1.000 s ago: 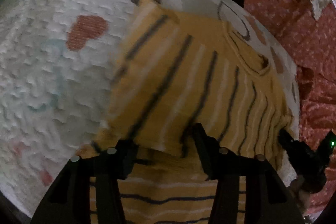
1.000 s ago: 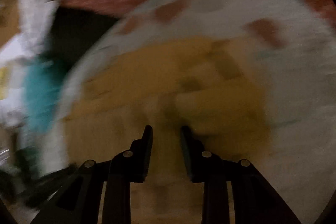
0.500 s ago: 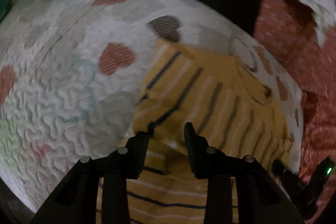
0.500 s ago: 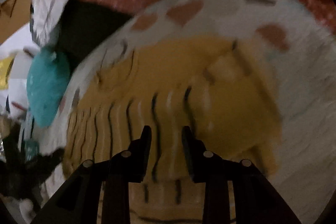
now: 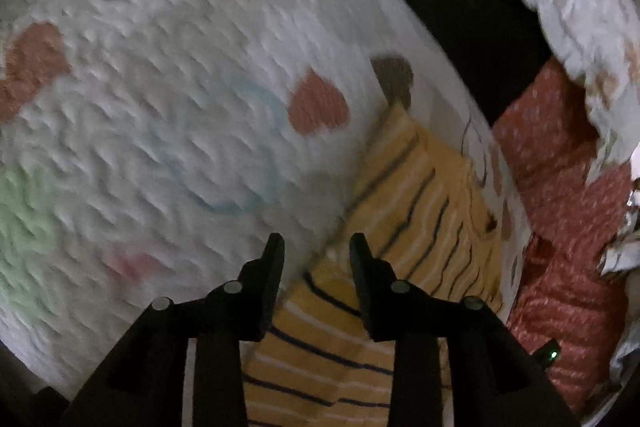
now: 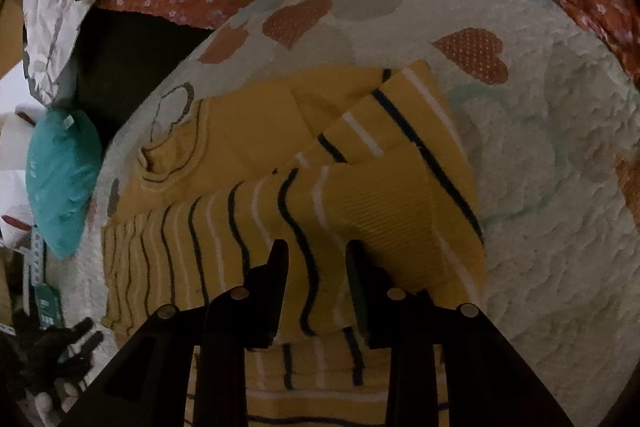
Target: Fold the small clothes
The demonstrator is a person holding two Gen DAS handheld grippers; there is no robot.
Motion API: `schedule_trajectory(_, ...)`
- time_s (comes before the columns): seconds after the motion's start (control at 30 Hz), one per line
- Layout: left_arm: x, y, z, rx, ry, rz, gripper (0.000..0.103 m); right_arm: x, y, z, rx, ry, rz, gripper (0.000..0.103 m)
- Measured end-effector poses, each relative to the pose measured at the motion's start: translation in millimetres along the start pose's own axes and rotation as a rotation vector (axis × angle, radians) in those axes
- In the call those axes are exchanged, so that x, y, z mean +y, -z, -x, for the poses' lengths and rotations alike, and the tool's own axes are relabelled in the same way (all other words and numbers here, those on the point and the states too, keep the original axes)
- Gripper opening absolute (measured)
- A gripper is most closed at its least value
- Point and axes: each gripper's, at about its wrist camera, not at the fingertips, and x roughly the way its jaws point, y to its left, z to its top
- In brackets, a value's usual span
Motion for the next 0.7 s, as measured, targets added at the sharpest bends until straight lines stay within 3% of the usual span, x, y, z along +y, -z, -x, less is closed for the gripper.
schedule_trajectory(0.1,-14.8,-1.9,6.2,-0.043,-0.001,-0.079,0.039,12.0,5.3,4.1,-0.038,-0.01,0.031,0.033)
schedule_trajectory(0.2,-55.1,10.2,-5.6,-0.056,-0.018,-0.236,0.04,34.7,15.3,4.8,-0.053,-0.072,0.097,0.033)
schedule_trajectory(0.3,-97.9,35.2,-32.6,-0.022,-0.04,-0.397,0.041,59.7,32.2,-3.6,-0.011,-0.146,0.183,0.033)
schedule_trajectory(0.37,-109.4,48.6,-50.7,0.024,-0.048,-0.437,0.041,69.7,42.0,-11.6,0.031,-0.194,0.215,0.033)
schedule_trajectory(0.47,-107.7,59.1,-77.7,0.113,-0.103,-0.417,0.041,70.5,47.7,-23.0,0.099,-0.227,0.212,0.033)
schedule_trajectory(0.53,-100.2,54.6,-78.2,0.098,-0.127,-0.398,0.041,59.4,41.1,-22.6,0.109,-0.2,0.183,0.032)
schedule_trajectory(0.67,-76.1,38.2,-65.3,0.07,-0.152,-0.333,0.038,16.6,19.1,-7.1,0.045,-0.067,0.067,0.032)
schedule_trajectory(0.7,-68.0,34.5,-62.6,0.072,-0.141,-0.307,0.03,0.4,13.6,-2.9,0.026,-0.035,0.02,0.032)
